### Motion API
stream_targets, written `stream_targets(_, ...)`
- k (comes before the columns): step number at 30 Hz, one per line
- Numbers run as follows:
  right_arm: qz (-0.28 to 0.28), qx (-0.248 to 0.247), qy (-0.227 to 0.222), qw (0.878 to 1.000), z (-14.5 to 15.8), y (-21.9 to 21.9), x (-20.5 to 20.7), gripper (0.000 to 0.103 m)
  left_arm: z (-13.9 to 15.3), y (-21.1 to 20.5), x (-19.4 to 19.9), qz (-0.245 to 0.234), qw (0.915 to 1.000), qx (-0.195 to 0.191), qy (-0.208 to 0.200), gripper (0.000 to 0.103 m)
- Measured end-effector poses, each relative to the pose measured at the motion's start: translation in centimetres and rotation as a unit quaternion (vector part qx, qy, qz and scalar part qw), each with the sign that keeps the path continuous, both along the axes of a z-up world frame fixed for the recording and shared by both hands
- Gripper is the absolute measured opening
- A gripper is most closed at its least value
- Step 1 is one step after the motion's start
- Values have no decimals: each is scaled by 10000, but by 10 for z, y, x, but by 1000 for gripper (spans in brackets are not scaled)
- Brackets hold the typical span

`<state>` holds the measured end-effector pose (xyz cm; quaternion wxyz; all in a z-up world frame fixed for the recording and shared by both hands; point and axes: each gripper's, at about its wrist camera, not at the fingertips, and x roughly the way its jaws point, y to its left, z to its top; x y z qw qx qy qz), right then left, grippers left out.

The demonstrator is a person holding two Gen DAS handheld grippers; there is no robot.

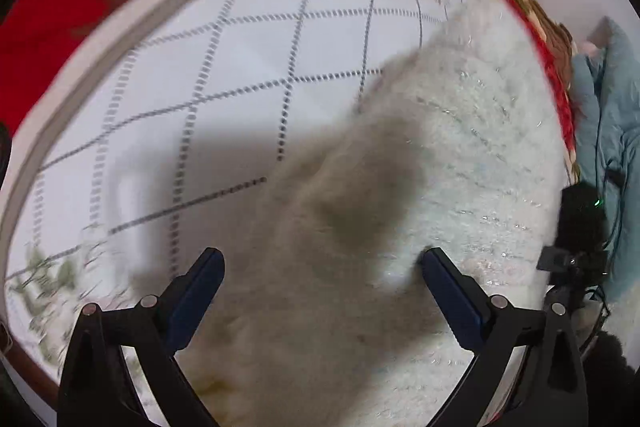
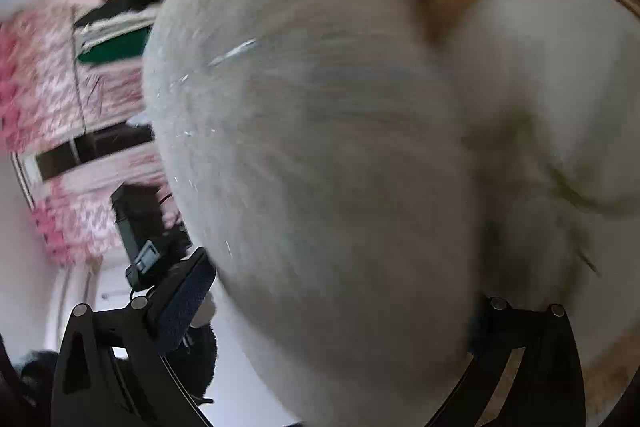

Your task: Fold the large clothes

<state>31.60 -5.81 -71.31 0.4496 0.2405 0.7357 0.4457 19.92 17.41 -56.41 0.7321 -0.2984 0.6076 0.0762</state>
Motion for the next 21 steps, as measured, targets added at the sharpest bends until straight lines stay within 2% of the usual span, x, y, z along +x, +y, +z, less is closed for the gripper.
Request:
stream_targets(1, -36, -21, -48, 10000, 0, 5, 0, 99, 0, 0, 2, 19, 9999, 151, -25, 100)
stream_targets(2, -149, -30, -81, 9999, 1, 8, 1, 87, 4, 0, 3, 10, 9995, 270, -134, 95)
stream_targets(3, -256, -4, -64, 9997, 1, 7, 2, 75, 10, 2, 4, -14, 9992, 255, -306, 72)
stream_targets(4, -360, 59, -8, 9993, 2, 6, 2, 71, 15, 3, 6, -24, 9990, 242, -378, 49)
stream_targets(5, -431, 92, 4, 9990, 4, 6, 1, 65, 19, 2, 7, -27, 9989, 286, -381, 40)
stream_targets(6, -479, 78, -20, 9988, 7, 6, 0, 61, 26, 2, 8, -52, 9983, 384, -432, 23)
stream_targets(7, -593, 55, -12, 9982, 11, 4, -2, 60, 31, 1, 9, -85, 9981, 386, -476, 10)
stream_targets(11, -914, 91, 12, 9958, 30, -2, -11, 51, 52, -5, 14, -223, 9964, 546, -609, 9)
stream_targets(16, -1113, 401, -174, 9928, 65, -2, 0, 49, 89, 2, 33, -221, 9928, 636, -990, 9)
stream_targets(21, -1444, 728, -451, 9858, 101, -16, 42, 48, 113, 0, 89, -377, 9881, 715, -1312, 9)
